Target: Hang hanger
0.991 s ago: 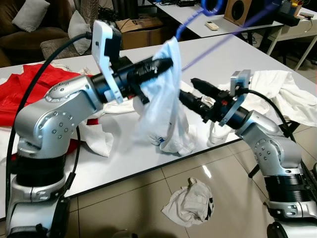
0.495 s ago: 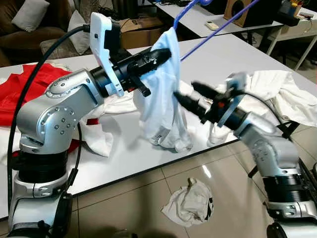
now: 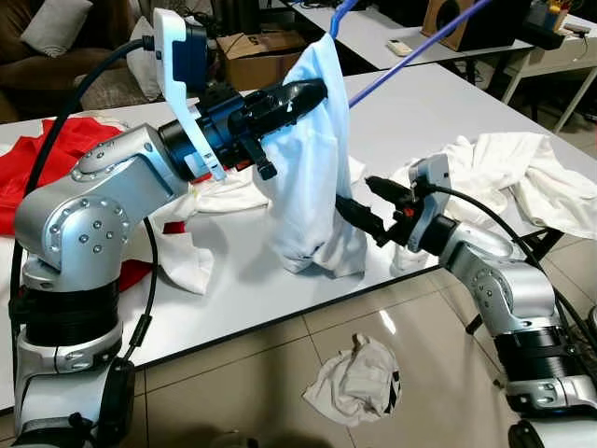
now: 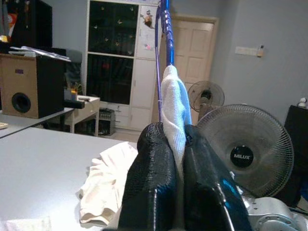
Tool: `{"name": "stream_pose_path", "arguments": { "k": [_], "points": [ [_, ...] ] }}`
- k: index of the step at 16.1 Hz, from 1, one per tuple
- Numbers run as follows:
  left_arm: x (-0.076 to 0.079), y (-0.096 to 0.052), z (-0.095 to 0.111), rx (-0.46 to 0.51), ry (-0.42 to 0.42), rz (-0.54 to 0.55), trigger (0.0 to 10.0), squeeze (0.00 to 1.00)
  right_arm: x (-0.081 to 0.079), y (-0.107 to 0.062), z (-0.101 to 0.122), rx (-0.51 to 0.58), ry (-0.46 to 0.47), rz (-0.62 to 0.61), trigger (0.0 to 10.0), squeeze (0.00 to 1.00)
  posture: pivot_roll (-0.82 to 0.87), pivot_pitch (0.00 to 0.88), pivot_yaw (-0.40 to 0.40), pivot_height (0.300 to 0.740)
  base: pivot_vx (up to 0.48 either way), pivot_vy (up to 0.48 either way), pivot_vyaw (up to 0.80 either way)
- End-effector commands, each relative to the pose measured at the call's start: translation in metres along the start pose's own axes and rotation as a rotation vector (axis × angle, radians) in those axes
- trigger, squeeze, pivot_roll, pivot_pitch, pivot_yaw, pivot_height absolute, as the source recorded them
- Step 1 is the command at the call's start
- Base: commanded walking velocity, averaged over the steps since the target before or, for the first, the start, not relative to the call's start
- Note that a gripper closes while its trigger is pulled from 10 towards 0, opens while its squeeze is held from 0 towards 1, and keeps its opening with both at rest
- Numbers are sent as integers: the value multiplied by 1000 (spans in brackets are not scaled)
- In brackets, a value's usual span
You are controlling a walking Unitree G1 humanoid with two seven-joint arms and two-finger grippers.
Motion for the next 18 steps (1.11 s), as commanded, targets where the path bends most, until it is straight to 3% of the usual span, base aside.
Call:
{"name": "stream_pose_path", "arguments": {
  "k": [1, 4, 9, 10, 11, 12, 13, 18],
  "points": [
    [9, 2, 17, 38, 43, -37, 0, 0, 2, -3, -8, -34, -19, -5, 10000, 0, -109, 0, -2, 740, 0, 0, 0],
    [10, 2, 25, 82, 43, -29, 0, 0, 3, -7, -33, -160, -59, 5, 10000, 0, -109, 0, -5, 740, 0, 0, 0],
    [3, -2, 36, 110, 58, 15, 0, 0, 19, -13, -47, -237, -71, -69, 10000, 0, -107, 0, -15, 740, 0, 0, 0],
    [1, -3, 38, 113, 65, 28, 0, 0, 24, -16, -48, -247, -67, -84, 8392, 0, -107, 0, -17, 740, 0, 0, 0],
    [0, -4, 39, 112, 68, 33, 0, 0, 25, -16, -46, -234, -64, -87, 4549, 0, -107, 0, -17, 740, 0, 0, 0],
    [0, -4, 39, 111, 70, 36, 0, 0, 26, -16, -44, -224, -62, -87, 4549, 0, -107, 0, -17, 740, 0, 0, 0],
    [-2, -5, 39, 109, 70, 42, 0, 0, 25, -14, -32, -156, -52, -77, 0, 0, -108, 0, -18, 740, 0, 0, 0],
    [-6, -8, 38, 106, 64, 56, 0, 0, 15, -15, -21, -85, -36, -16, 0, 0, -109, 0, -19, 740, 0, 0, 0]
  ]
}}
Point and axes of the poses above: a point about 5 cm out from each wrist's last joint towards the gripper, its own y axis pointing out of the wrist towards the gripper, its own z axis along the axis of the wrist's last joint, x = y × z, the point moved 6 cm from there along y, pointing out of the wrist towards the gripper
